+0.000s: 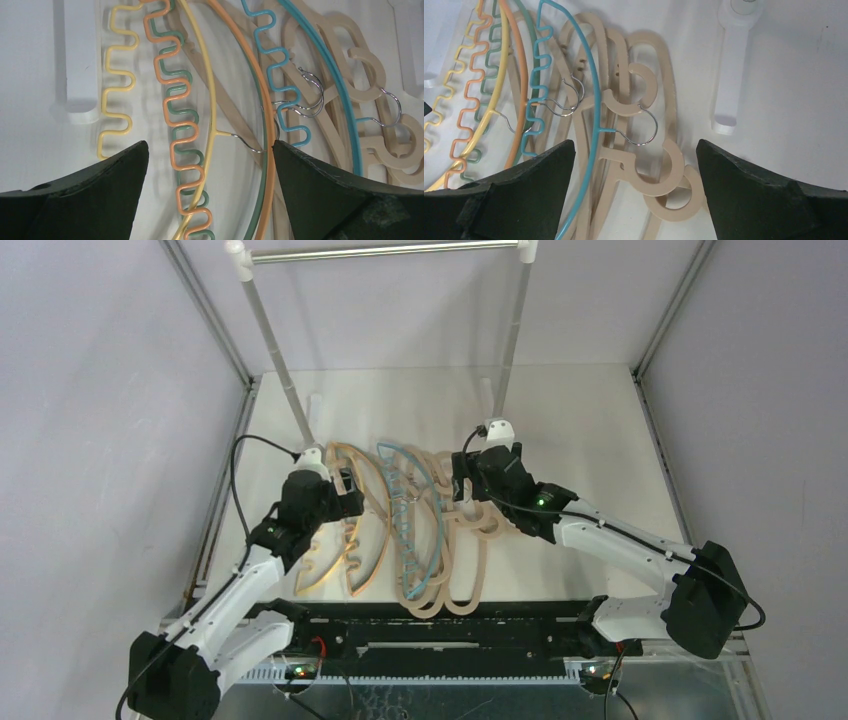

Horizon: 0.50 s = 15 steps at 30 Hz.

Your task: Organize the hangers

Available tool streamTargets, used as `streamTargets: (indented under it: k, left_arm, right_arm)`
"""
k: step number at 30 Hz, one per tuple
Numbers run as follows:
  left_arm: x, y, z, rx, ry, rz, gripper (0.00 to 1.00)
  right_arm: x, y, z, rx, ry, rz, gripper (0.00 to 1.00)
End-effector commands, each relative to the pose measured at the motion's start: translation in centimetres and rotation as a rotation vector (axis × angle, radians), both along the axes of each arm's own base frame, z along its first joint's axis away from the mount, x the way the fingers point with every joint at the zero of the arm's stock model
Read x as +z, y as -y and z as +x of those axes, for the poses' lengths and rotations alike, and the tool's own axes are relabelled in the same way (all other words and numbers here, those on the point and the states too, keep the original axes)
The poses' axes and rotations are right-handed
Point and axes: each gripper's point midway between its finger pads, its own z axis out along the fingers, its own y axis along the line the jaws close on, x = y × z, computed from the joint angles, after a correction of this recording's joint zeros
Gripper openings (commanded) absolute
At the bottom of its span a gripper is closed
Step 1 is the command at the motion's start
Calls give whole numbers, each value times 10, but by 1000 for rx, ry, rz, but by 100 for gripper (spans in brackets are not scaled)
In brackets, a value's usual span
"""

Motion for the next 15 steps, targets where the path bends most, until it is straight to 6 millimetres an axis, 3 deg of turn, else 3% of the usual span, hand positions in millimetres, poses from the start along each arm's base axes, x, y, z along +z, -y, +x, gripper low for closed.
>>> streamTargets:
  k: [1,6,10,15]
  left_arm:
    - [4,1,4,7,27,3,99]
    - [6,5,4,-5,38,-19,100]
    - [6,7,5,-7,41,-28,99]
    - [0,1,3,19,19,5,99]
  right_arm:
    - [11,1,0,-19,40,23,100]
    - [4,-3,-5,31,27,26,99]
    - [-4,-24,-18,137,-28,83,85]
    - [-23,-58,-43,256,-159,201,54]
